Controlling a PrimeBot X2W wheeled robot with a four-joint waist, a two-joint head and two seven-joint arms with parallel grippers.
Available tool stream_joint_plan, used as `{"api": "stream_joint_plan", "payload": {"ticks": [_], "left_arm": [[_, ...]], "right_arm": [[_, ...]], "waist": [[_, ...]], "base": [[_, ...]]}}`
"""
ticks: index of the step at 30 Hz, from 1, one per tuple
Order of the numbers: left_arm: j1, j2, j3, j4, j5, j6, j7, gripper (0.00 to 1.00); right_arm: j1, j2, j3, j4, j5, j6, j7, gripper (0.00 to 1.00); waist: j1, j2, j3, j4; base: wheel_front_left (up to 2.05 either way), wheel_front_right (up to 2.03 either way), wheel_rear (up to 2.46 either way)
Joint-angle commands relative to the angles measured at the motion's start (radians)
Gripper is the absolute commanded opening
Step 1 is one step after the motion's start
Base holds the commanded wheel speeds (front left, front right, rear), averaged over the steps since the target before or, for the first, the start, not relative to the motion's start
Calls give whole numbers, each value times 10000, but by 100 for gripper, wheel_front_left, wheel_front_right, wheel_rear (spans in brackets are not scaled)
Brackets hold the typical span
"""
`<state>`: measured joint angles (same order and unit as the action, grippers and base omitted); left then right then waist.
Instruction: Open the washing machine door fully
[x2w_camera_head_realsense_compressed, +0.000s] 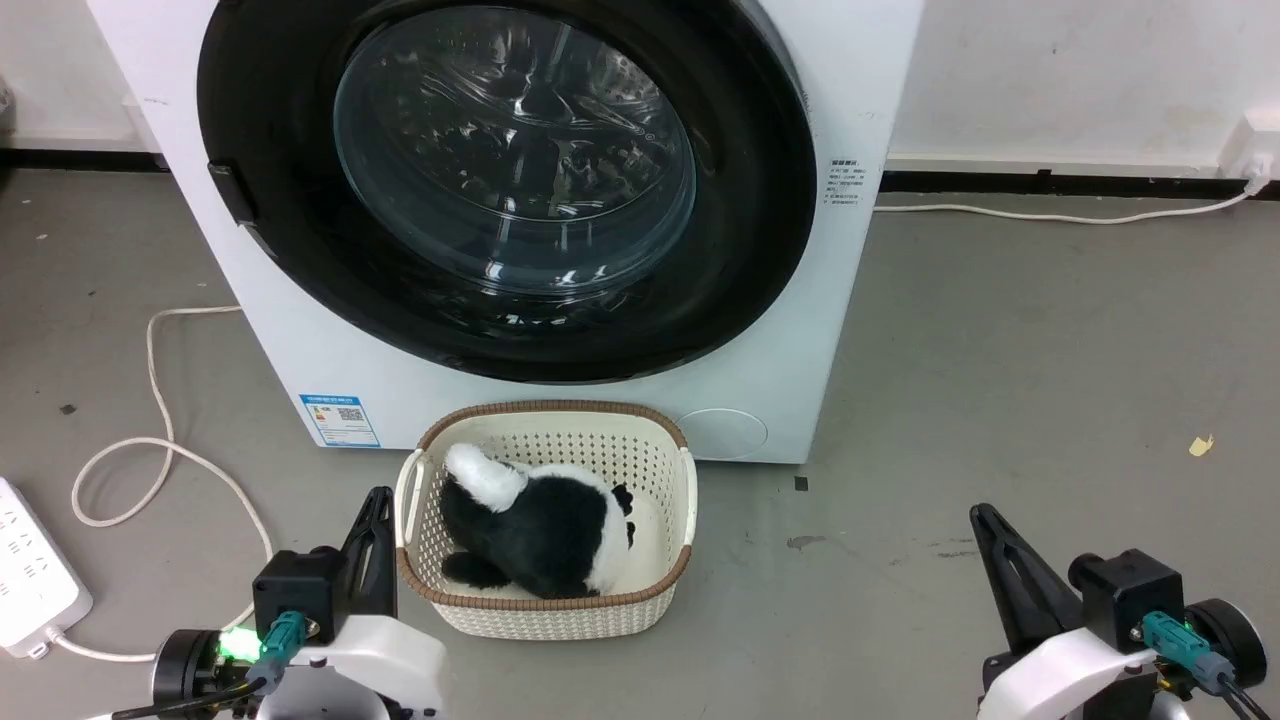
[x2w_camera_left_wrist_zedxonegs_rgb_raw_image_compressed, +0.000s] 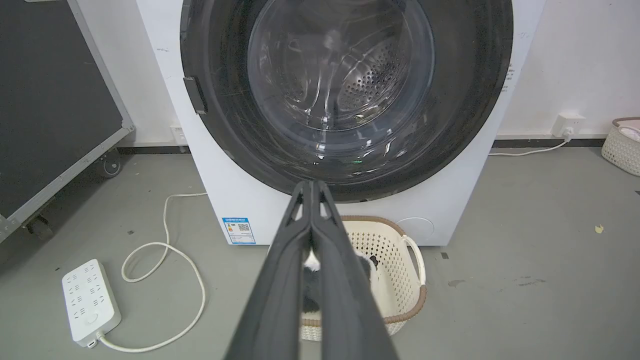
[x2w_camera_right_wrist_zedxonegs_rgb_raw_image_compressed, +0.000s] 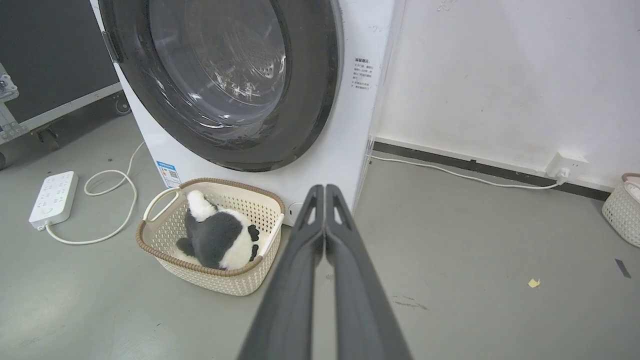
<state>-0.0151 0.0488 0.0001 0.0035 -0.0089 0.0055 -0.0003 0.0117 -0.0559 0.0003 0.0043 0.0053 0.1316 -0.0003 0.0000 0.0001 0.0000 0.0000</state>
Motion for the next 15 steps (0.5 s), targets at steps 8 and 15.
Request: {"api": "stream_joint_plan", "payload": {"ticks": [8,15], "left_arm": [[-3,-2,-2,8,-20,8,-14,100],[2,-1,-96,12,-31,69,-160,100]], "right_arm": [[4,-2,12,5,23,0,-14,100],[3,2,8,19,181,-1,-160,100]], "waist": [[0,-1,3,-1],[0,-1,34,-4]], "base": [[0,0,0],[0,0,0]]}}
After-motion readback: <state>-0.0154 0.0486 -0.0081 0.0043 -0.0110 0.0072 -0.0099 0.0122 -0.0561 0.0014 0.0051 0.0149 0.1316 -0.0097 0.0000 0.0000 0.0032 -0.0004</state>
